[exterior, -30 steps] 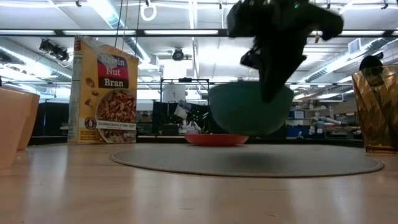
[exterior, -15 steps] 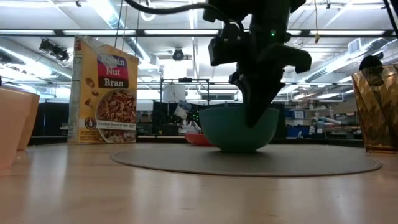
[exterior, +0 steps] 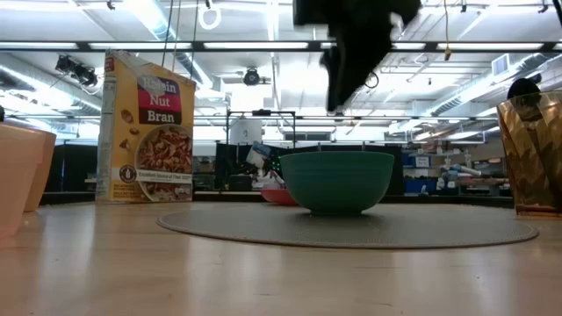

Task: Arrange a breakfast setting
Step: Pour the cereal into the green bowl

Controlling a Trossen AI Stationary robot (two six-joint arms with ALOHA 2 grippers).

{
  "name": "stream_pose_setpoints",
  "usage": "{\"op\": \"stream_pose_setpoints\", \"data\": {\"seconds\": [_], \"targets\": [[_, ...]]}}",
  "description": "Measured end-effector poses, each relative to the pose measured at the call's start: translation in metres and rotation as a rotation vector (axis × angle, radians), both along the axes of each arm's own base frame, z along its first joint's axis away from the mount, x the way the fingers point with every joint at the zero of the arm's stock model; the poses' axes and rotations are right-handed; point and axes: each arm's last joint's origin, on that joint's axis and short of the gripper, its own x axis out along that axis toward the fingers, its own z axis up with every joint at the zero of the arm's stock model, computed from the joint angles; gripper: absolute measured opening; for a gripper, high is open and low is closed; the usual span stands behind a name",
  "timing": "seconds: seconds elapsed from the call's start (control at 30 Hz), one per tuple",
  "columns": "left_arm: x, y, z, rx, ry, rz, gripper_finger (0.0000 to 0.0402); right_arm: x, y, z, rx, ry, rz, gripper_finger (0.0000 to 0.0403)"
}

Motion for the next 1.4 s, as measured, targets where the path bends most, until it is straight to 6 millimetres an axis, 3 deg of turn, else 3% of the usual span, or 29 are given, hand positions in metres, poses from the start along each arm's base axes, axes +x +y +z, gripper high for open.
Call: {"op": "stream_pose_setpoints", "data": {"seconds": [0.23,0.4,0.57,0.9,1.13,1.4], "targets": [[0.018,0.046,-0.010,-0.187,0.062,0.121,0.0214,-0.006,-0.014,0.088,0.029,-0.286,-0.039,0.0292],[0.033,0.089,-0.004,-0.297,0.184,0.148,0.0215,-0.013,-0.034,0.118,0.024,-0.384,-0.097,0.0303],[0.044,0.125,-0.003,-0.425,0.353,0.169,0.0215,-0.020,-0.043,0.126,0.023,-0.403,-0.120,0.0302],[0.052,0.170,-0.018,-0.565,0.525,0.202,0.0215,-0.020,-0.046,0.126,0.002,-0.396,-0.101,0.0300],[0.050,0.175,-0.018,-0.550,0.524,0.210,0.0215,-0.019,-0.053,0.126,-0.028,-0.393,-0.080,0.0300],[0.046,0.170,-0.013,-0.537,0.507,0.240,0.0215,-0.019,-0.075,0.126,-0.045,-0.393,-0.092,0.0301]]}}
